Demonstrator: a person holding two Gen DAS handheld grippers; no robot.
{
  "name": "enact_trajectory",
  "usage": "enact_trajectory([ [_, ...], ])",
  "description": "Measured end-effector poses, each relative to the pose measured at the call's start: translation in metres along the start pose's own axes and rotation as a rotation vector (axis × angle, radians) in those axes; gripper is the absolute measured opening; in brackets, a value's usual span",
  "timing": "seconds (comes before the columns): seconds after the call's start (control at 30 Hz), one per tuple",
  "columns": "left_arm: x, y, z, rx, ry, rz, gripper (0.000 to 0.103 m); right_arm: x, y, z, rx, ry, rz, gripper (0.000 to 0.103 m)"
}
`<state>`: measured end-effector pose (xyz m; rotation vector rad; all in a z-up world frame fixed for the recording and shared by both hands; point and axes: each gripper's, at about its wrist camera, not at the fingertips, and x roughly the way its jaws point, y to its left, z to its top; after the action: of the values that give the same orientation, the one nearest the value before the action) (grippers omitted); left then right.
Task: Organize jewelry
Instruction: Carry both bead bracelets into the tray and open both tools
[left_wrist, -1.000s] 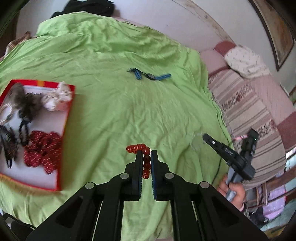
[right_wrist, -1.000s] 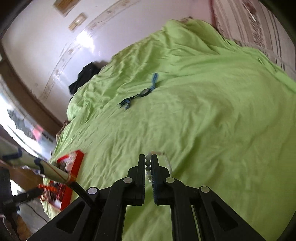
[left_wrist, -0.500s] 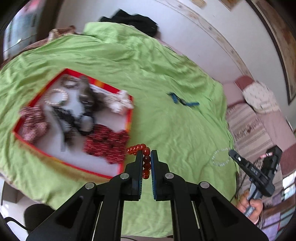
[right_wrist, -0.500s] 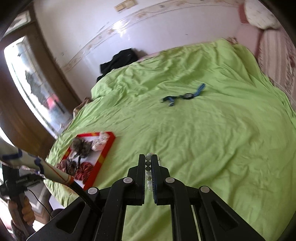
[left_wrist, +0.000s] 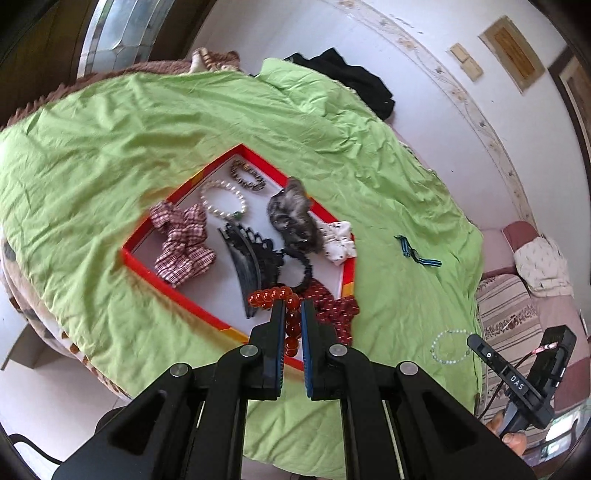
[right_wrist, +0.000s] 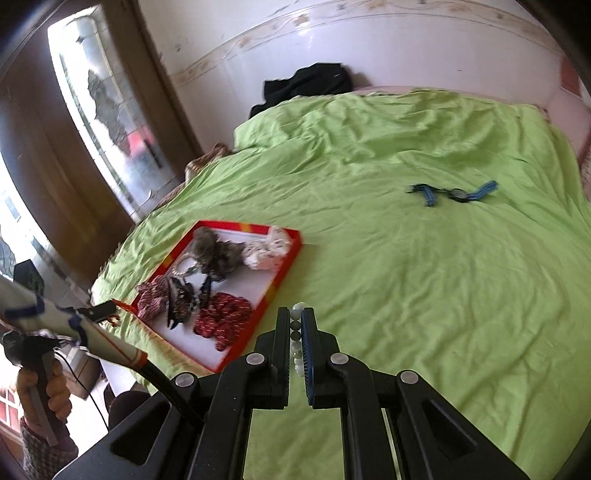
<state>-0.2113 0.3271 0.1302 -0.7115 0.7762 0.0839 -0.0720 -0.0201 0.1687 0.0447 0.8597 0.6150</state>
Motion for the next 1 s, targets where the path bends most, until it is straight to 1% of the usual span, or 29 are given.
enact_trajectory([
  [0.27, 0.028, 0.022, 0.012, -0.04, 0.021, -0.021, 0.008, 0.056, 0.053, 0.025, -0.075, 0.081, 0.028, 0.007],
  [0.43, 0.051, 0.036, 0.021, -0.043, 0.038, 0.01, 0.008, 0.097, 0.083, 0.042, -0.113, 0.124, 0.036, 0.007],
  [0.5, 0.061, 0.042, 0.025, -0.048, 0.052, 0.015, 0.008, 0.119, 0.093, 0.049, -0.119, 0.146, 0.04, 0.007],
  [0.63, 0.075, 0.048, 0.027, -0.042, 0.063, 0.04, 0.007, 0.156, 0.101, 0.056, -0.105, 0.183, 0.04, 0.007],
  [0.77, 0.083, 0.05, 0.027, -0.009, 0.056, 0.101, 0.008, 0.192, 0.101, 0.056, -0.087, 0.217, 0.007, 0.007],
  [0.83, 0.085, 0.05, 0.026, 0.007, 0.05, 0.128, 0.008, 0.204, 0.095, 0.053, -0.075, 0.236, -0.015, 0.007],
  [0.93, 0.086, 0.05, 0.027, 0.02, 0.042, 0.153, 0.008, 0.212, 0.088, 0.048, -0.074, 0.246, -0.042, 0.007],
  [1.0, 0.086, 0.049, 0.026, 0.027, 0.034, 0.158, 0.008, 0.215, 0.086, 0.046, -0.079, 0.25, -0.054, 0.01],
])
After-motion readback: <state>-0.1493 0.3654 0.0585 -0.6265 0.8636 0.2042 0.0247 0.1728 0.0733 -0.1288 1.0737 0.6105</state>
